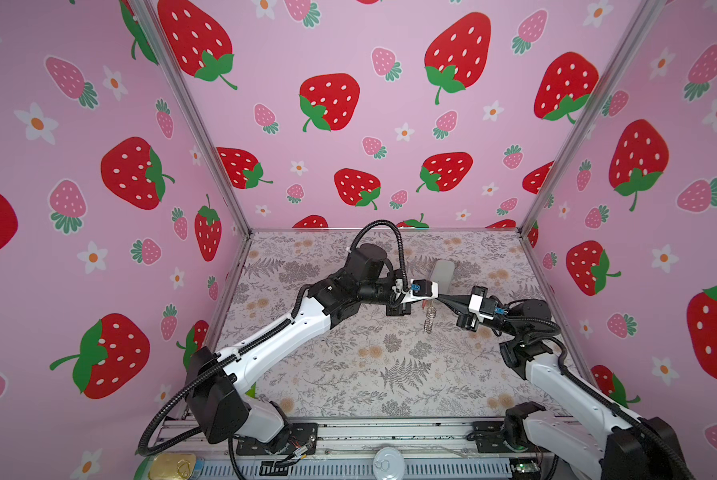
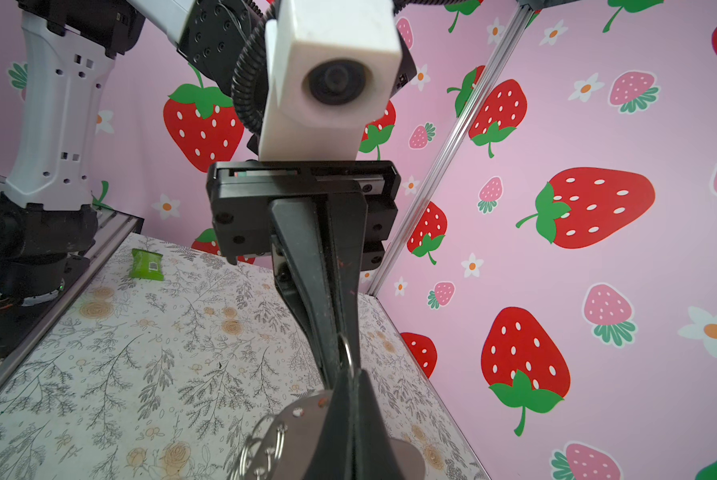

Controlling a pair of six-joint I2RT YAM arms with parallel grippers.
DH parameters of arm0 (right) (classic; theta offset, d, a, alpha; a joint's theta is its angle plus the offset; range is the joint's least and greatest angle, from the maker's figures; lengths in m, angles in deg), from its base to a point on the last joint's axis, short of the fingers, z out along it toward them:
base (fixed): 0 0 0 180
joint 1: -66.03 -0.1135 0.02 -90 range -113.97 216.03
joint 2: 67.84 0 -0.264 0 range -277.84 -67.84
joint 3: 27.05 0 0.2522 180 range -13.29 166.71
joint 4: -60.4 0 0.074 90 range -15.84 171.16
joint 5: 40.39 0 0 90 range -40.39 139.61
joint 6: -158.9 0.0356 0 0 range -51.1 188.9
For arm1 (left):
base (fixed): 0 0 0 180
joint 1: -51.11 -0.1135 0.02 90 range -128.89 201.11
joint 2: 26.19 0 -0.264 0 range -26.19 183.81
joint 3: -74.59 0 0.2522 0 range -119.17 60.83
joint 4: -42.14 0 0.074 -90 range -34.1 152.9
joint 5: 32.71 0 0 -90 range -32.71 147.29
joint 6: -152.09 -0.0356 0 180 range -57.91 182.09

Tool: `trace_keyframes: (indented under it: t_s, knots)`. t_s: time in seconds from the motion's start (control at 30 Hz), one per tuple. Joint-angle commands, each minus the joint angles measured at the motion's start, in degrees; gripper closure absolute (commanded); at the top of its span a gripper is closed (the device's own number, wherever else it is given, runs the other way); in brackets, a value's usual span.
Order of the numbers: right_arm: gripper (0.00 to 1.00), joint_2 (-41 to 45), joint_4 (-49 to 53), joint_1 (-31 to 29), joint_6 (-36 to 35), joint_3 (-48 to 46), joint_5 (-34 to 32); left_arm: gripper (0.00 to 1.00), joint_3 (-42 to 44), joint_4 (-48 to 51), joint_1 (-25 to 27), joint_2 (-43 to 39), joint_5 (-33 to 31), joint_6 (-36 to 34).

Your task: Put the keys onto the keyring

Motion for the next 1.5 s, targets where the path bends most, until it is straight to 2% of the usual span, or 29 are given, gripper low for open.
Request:
trace_keyframes:
  t_s: [0.0, 0.17, 0.27, 0.5, 0.9, 1.03, 1.37, 1.47]
  knots:
    - [0.85, 1.10, 8.25, -0.28, -5.80, 3.21, 0.29, 1.00, -4.93, 3.87, 0.52, 0.42, -0.05, -2.38]
    - [0.79, 2.87, 25.16, -0.26, -16.17, 8.83, 0.25, 1.00, -9.70, 12.92, 0.78, 2.11, -4.89, -5.38]
    - [0.79, 2.81, 30.02, -0.24, -18.57, 11.17, 1.48, 1.00, -11.84, 16.10, 1.27, 3.07, -7.46, -6.50]
    - [0.78, 1.27, 32.22, -0.23, -18.10, 12.92, 4.00, 1.00, -16.56, 22.33, 3.10, 5.51, -11.70, -9.28]
    - [0.82, -0.63, 34.86, -0.24, -18.73, 14.16, 4.68, 1.00, -17.98, 23.58, 3.74, 5.85, -13.09, -10.31]
    - [0.86, -0.73, 33.56, -0.26, -17.90, 13.94, 5.24, 1.00, -18.31, 23.85, 4.05, 6.24, -13.20, -10.31]
    - [0.86, -1.02, 28.59, -0.29, -14.17, 12.64, 6.80, 1.00, -19.05, 24.74, 4.55, 7.13, -14.87, -10.51]
    - [0.91, -1.23, 28.93, -0.28, -14.24, 12.62, 7.05, 1.00, -19.09, 24.40, 4.66, 7.14, -14.76, -10.57]
